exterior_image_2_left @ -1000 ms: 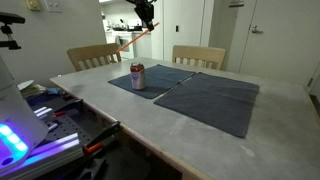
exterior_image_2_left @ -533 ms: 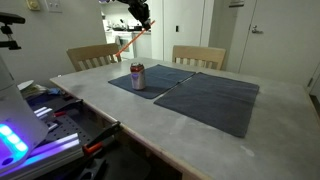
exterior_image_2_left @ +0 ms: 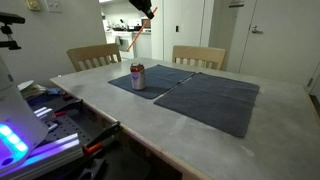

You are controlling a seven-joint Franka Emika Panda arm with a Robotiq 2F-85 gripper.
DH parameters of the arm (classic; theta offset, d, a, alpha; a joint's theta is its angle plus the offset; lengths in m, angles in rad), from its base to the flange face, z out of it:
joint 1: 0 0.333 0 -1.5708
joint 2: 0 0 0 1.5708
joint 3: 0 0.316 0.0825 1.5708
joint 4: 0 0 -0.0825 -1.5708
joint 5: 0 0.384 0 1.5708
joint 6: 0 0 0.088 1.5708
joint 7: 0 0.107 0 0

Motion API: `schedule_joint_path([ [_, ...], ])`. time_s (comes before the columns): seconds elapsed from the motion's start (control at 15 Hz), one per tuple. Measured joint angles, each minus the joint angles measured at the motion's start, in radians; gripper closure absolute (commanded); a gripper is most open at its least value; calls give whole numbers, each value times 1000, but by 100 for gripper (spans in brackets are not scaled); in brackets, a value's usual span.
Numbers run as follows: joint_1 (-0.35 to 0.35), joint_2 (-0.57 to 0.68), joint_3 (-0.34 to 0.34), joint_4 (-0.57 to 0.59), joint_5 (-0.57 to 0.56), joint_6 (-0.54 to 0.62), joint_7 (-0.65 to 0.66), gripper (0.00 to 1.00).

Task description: Put the straw in the can

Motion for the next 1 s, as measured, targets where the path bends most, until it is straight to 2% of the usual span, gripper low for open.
schedule_joint_path([
  [0.4,-303,2,277,0,-73,100,168,98],
  [1.0,-642,-22,619,4,-73,183,294,98],
])
